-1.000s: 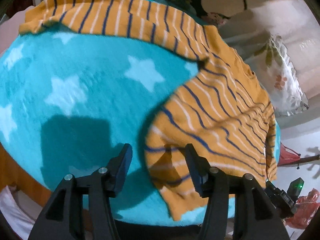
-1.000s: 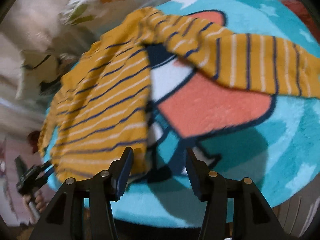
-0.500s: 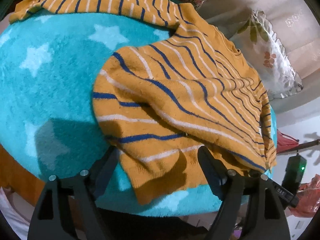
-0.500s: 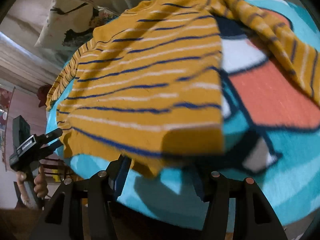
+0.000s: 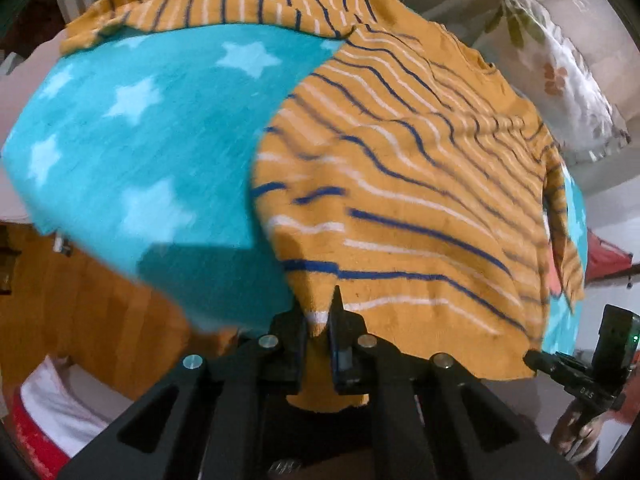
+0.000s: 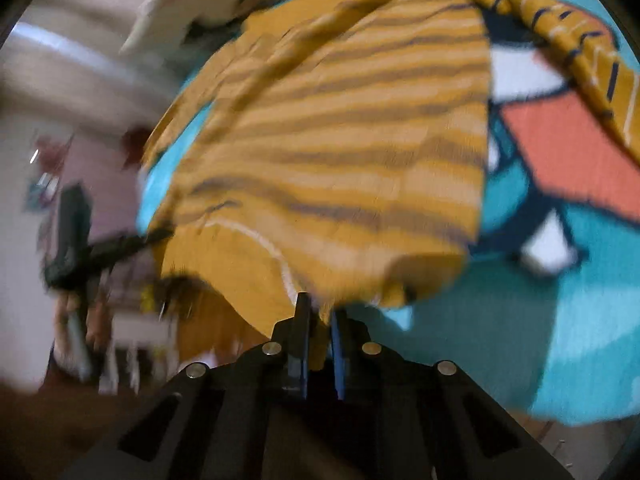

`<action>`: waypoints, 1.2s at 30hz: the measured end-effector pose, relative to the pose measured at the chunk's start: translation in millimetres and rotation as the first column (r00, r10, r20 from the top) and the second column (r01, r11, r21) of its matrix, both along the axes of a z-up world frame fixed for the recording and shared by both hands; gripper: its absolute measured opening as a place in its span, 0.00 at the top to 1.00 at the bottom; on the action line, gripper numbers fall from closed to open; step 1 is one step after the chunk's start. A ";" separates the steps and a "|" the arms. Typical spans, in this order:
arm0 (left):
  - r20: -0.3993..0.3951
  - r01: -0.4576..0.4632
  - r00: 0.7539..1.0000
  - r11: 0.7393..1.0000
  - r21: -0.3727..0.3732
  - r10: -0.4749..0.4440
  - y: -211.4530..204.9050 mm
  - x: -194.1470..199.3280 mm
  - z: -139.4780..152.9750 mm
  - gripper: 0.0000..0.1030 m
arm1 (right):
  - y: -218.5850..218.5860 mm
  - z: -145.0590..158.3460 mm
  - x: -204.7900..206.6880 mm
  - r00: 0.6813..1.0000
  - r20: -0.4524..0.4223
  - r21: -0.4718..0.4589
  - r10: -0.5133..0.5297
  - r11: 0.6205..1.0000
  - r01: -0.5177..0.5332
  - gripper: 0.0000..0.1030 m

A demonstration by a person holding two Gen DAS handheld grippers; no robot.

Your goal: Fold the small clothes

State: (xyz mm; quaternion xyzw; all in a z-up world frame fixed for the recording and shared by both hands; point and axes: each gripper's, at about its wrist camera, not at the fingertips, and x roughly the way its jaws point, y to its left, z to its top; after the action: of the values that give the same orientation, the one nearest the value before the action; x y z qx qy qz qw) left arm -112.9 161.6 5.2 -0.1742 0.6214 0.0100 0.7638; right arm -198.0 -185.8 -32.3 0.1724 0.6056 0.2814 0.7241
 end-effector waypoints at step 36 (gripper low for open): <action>0.243 0.122 0.962 0.992 0.015 -0.122 -114.7 75.7 46.7 0.42 | -312.9 -24.7 18.8 0.463 0.146 -0.021 -0.874 0.465 0.885 0.50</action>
State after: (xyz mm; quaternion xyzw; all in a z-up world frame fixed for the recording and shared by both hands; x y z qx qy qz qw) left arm -37.2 46.9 51.9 -0.1355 0.5324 -0.0584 0.8336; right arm -179.2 -498.8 -56.9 0.4089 0.4003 -0.1510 0.8061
